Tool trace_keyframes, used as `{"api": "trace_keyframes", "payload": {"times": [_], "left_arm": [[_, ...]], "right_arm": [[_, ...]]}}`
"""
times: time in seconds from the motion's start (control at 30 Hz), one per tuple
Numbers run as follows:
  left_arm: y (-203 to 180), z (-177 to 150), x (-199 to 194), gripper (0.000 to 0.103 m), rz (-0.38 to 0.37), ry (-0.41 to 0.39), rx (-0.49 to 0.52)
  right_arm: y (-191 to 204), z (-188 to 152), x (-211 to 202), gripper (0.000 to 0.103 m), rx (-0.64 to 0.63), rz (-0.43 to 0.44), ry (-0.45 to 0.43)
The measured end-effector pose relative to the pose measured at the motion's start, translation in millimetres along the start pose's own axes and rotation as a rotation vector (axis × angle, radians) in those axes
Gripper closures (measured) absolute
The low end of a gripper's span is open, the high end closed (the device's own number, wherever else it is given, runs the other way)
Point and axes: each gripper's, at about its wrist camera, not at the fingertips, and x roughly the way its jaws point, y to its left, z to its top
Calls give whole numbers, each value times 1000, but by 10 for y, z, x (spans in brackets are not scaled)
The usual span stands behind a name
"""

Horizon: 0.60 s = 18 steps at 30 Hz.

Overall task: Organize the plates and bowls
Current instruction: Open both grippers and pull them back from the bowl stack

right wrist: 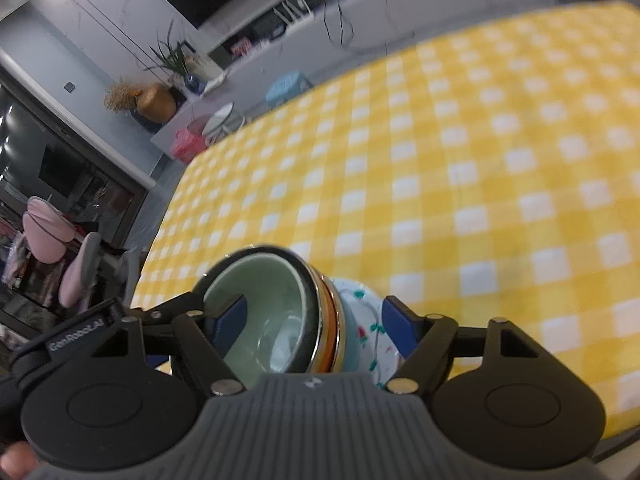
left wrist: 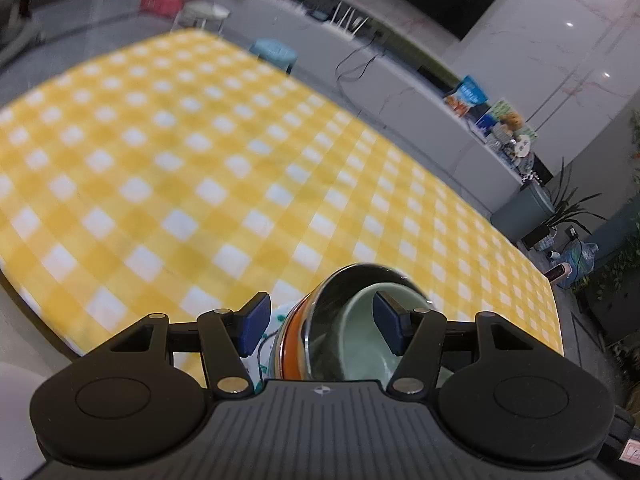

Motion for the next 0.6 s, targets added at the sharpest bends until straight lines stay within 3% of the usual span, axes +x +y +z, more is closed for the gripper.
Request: {"api": "trace_keyframes", "payload": {"times": [0.33,0.6], "left_arm": [[-389,-326,-763,34,8,-234,310],[-528,-773,-1080,34,-6,-356,468]], "right_arm": [[249,-296,-813,23,-222,-109,-239],[267,-778,-1224,20,-326,-173,-334]]}}
